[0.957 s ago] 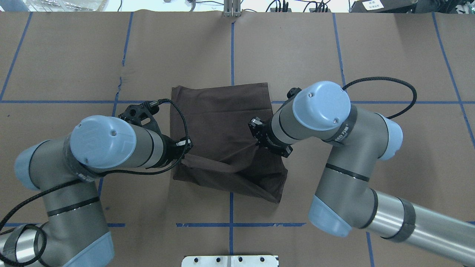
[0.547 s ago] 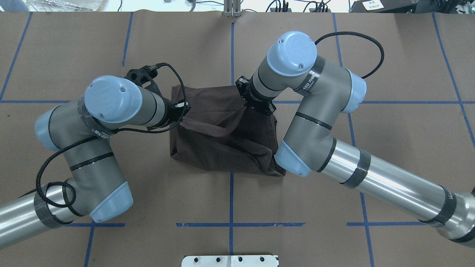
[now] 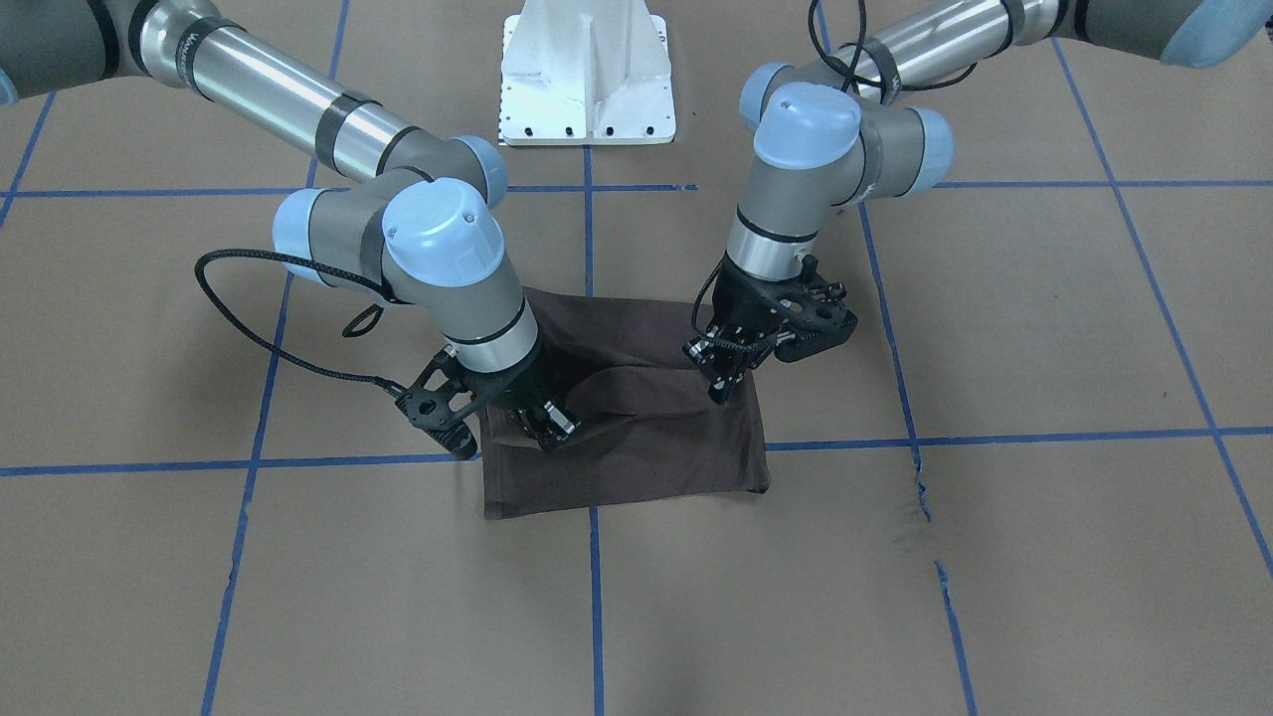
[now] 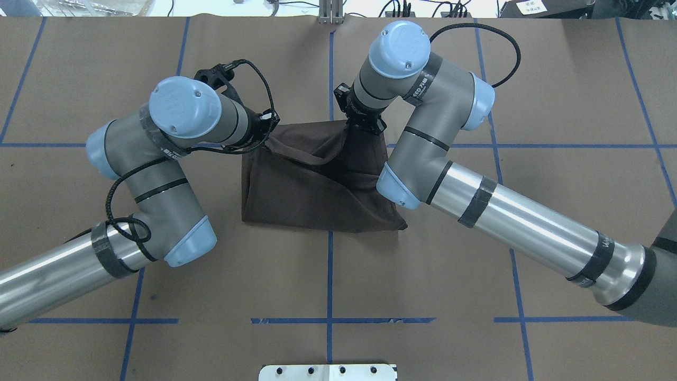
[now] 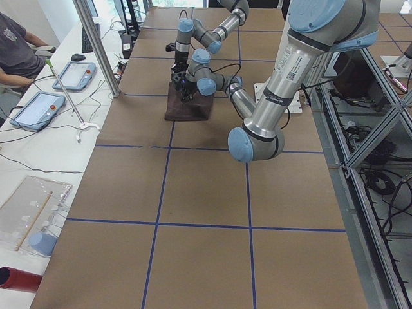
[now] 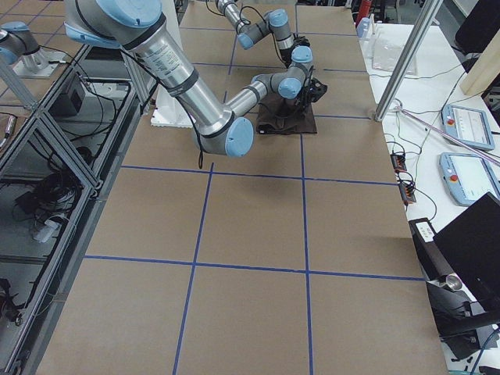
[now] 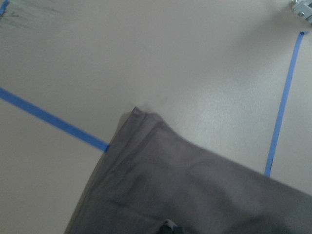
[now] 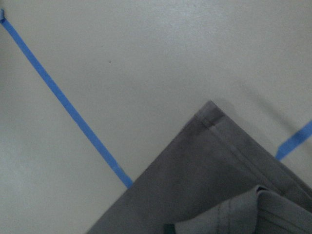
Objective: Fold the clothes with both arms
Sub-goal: 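Lift the near edge with both grippers and fold it away from the robot, then release the fold and raise both grippers above the shirt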
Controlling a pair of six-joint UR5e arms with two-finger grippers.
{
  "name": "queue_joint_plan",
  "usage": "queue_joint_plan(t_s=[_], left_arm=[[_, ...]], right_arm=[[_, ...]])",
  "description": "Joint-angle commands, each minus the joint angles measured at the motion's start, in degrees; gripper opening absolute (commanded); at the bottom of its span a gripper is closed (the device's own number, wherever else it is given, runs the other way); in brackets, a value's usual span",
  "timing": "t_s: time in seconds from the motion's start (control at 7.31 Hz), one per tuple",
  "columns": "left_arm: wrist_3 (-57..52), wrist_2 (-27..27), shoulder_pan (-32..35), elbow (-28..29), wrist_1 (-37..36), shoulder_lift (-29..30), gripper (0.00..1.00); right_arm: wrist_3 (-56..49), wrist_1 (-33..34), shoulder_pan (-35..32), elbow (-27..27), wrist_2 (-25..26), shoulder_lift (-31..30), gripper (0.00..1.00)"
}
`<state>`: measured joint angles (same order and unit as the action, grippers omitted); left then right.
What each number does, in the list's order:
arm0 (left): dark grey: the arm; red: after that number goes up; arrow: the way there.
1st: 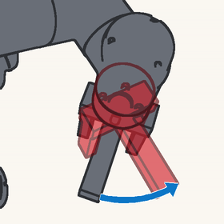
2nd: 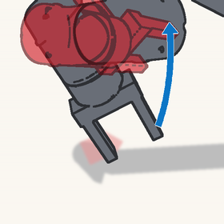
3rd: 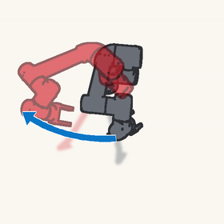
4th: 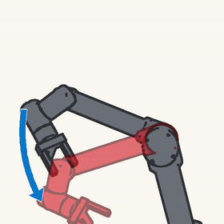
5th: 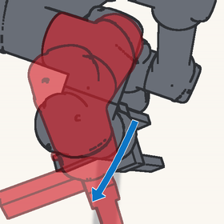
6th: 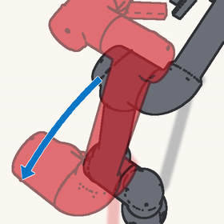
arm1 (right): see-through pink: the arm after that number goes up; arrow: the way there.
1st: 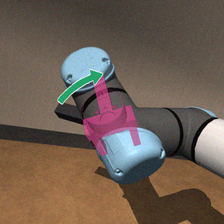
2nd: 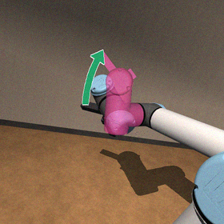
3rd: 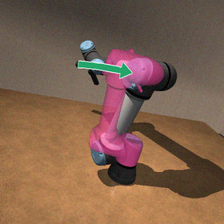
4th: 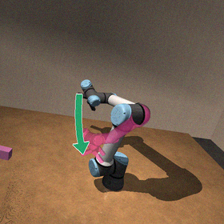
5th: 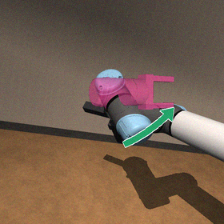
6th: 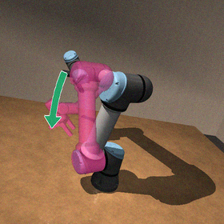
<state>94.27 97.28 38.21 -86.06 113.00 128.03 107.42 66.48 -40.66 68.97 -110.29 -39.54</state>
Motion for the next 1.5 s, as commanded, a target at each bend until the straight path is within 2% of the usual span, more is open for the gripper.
queue_joint_plan(t_s=[0.0,0.14,0.27,0.41,0.68,0.82,0.96,1.09,1.23,1.37], left_arm=[[-8.35,-2.26,6.22,18.48,11.49,6.59,1.00],[-12.84,-2.27,9.13,22.04,14.24,7.23,1.00],[-14.02,-1.83,10.38,22.33,14.35,7.24,1.00],[-14.03,-1.65,10.39,22.25,14.44,7.50,1.00],[-13.77,2.20,9.78,20.77,14.70,7.85,1.00],[-11.68,2.04,7.95,20.76,15.31,8.29,1.00],[-9.31,1.95,5.49,20.93,15.32,8.73,0.87],[-9.20,1.78,3.99,21.19,15.32,8.90,0.70],[-9.54,1.69,3.36,21.63,15.23,8.73,0.55],[-9.63,0.56,3.10,22.07,15.23,8.82,0.47]], right_arm=[[-7.18,-6.61,-2.66,-10.23,0.16,2.96,0.99],[-11.32,-6.62,-3.72,-12.69,0.16,3.76,1.00],[-13.53,-6.62,-4.86,-13.76,-0.28,3.76,1.00],[-13.73,-6.62,-6.09,-13.69,-2.63,3.76,1.00],[-15.38,-6.62,-6.97,-12.11,-3.88,3.59,1.00],[-15.49,-6.45,-8.28,-10.71,-5.54,3.15,1.00],[-15.66,-6.36,-10.04,-10.52,-8.34,2.97,1.00],[-15.75,-6.36,-11.10,-10.17,-9.85,2.62,1.00],[-15.75,-6.36,-11.37,-9.47,-9.95,2.19,1.00],[-15.75,-6.36,-11.46,-9.47,-9.95,2.18,1.00]])
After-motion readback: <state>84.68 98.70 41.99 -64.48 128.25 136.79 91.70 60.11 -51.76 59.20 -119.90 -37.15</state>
